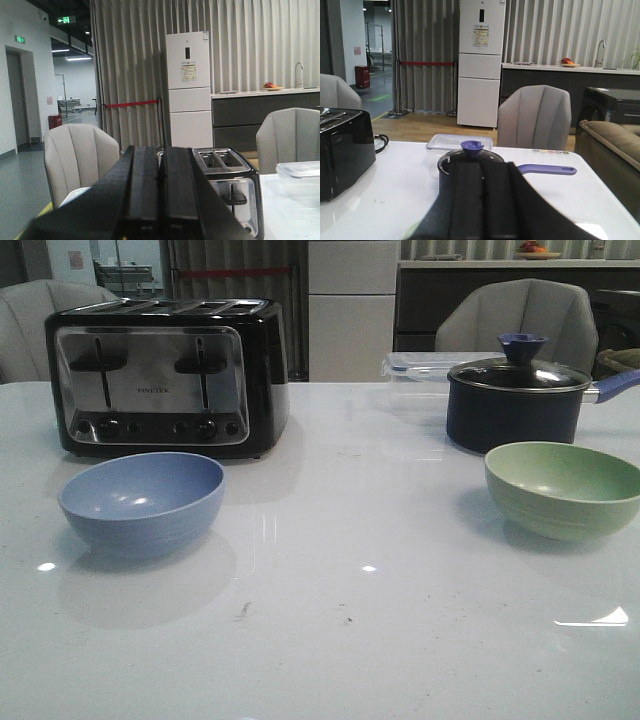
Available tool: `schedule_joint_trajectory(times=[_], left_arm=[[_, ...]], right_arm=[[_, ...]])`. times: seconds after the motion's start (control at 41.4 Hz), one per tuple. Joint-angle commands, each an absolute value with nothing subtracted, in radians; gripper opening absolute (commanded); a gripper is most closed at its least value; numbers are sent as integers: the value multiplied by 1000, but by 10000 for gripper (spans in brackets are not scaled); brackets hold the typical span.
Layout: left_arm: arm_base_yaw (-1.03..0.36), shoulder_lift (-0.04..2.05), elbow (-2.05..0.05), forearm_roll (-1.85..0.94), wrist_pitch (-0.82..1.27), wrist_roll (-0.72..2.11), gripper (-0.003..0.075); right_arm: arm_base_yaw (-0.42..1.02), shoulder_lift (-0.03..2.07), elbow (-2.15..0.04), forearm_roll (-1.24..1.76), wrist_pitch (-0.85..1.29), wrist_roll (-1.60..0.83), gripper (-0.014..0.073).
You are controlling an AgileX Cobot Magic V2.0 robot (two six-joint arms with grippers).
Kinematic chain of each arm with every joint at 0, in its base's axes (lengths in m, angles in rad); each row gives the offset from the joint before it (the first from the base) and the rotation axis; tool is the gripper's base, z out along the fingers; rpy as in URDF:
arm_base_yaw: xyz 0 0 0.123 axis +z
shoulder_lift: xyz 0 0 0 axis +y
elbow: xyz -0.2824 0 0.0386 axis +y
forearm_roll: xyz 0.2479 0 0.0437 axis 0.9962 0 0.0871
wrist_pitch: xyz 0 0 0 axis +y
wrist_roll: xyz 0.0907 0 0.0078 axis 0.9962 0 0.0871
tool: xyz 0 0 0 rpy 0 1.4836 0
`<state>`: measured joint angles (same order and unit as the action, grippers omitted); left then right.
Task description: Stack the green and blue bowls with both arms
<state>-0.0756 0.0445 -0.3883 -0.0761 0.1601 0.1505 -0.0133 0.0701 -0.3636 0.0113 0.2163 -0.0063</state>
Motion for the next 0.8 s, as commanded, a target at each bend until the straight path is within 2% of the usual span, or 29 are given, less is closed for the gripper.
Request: schedule_joint_trajectory(times=[0.0, 0.242, 0.774], left_arm=[[-73, 136, -529, -90, 208, 144, 93], [-73, 345, -712, -106, 429, 144, 93], [-73, 633, -708, -106, 516, 144, 94]], right_arm=[[-13, 169, -504, 5, 245, -8, 55], [-13, 371, -704, 5, 474, -8, 55], [-13, 727, -700, 0, 558, -8, 66]])
